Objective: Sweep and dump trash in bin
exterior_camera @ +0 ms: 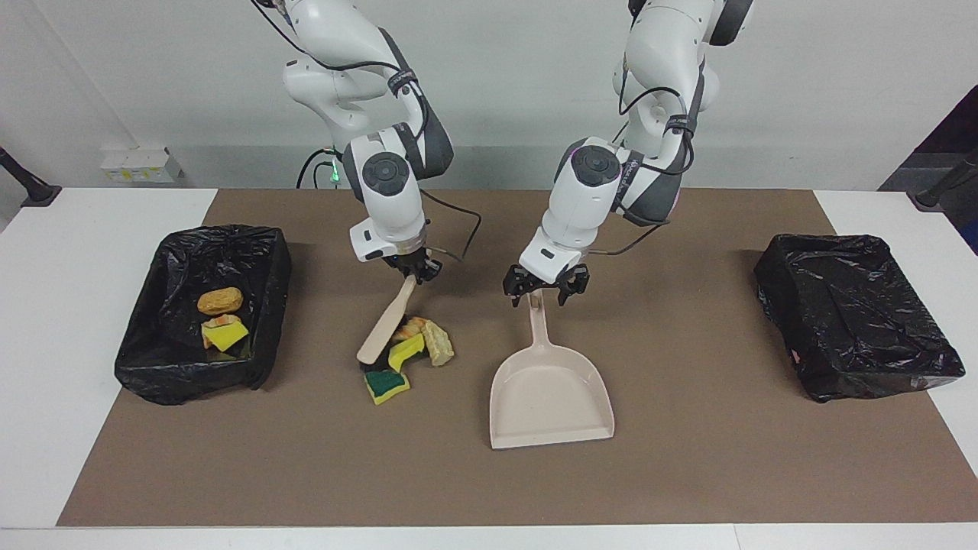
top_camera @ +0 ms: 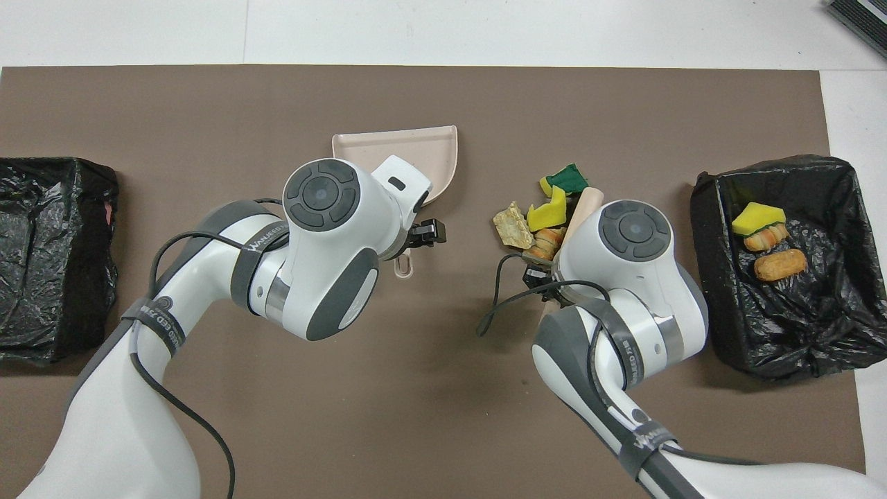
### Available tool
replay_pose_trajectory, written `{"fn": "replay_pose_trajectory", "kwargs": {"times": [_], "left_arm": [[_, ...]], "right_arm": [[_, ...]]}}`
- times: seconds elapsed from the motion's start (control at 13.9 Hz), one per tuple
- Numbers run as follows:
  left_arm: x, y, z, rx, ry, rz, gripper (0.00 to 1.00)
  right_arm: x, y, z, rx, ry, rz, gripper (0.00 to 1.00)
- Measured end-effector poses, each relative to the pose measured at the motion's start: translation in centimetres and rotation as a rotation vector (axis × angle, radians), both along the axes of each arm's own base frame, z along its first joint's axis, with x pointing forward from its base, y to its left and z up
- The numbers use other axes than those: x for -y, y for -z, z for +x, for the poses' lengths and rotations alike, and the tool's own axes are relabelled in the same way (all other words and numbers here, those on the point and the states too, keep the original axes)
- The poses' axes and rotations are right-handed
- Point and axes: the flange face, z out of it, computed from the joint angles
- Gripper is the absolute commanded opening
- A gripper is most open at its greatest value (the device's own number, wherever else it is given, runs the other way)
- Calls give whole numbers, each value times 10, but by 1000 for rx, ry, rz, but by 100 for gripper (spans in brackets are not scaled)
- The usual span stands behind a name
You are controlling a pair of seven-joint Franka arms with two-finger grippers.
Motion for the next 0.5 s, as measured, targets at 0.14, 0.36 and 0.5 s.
{"fn": "replay_pose_trajectory", "kwargs": {"times": [0.14, 0.36, 0.5], "left_arm": [[3, 10, -6, -4, 7, 3, 100], [3, 20, -11, -4, 11, 5, 97], [1, 24, -9, 5, 6, 2, 88]], "right_arm": [[2, -17, 10, -9, -22, -12, 0], [22, -47, 19, -33, -78, -11, 0], [33, -58, 17, -49, -111, -12, 0]]}}
